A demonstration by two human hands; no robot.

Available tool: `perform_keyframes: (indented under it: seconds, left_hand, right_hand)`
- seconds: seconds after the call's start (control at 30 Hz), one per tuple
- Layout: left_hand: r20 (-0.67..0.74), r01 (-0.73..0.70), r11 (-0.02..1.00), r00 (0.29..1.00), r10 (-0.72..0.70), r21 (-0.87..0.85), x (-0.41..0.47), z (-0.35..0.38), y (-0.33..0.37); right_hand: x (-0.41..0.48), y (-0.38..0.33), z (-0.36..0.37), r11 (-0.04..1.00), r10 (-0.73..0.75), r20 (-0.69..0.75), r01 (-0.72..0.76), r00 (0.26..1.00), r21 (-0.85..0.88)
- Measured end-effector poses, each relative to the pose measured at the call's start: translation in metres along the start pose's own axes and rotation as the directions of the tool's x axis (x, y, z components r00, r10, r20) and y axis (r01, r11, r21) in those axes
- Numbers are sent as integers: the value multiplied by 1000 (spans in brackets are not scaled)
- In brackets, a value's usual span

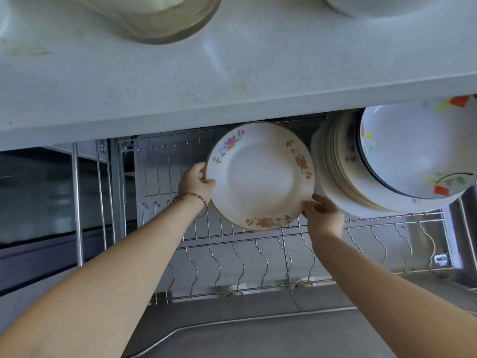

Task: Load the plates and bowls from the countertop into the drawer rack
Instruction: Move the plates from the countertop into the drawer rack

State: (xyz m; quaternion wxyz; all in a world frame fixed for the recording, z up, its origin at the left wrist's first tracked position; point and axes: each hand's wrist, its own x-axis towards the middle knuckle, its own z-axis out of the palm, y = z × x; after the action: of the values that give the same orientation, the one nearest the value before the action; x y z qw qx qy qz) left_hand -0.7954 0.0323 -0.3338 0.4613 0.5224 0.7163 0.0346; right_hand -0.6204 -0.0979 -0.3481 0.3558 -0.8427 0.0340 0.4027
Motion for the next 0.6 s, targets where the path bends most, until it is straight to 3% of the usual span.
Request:
perform_keyframes:
  seconds: [0.1, 0.23, 0.47, 0.6]
  left_hand:
    - [-16, -18, 999, 1000, 18, -34, -2, 1, 2]
    - [-8, -24, 996, 1000, 23, -85, -9, 2, 6]
    - [43, 47, 994, 998, -43, -97, -13, 7, 1]
    - [38, 87, 994, 996, -85, -66, -12, 9, 1]
  right_hand:
    - [-3, 6, -3, 996, 78, 39, -79, 996, 30]
    - [-2, 5, -6, 997, 83, 29, -83, 996, -3]
    - [-4, 0, -7, 987, 87, 4, -87, 996, 134]
    - [-3, -1, -10, 993, 94, 27, -96, 995, 73]
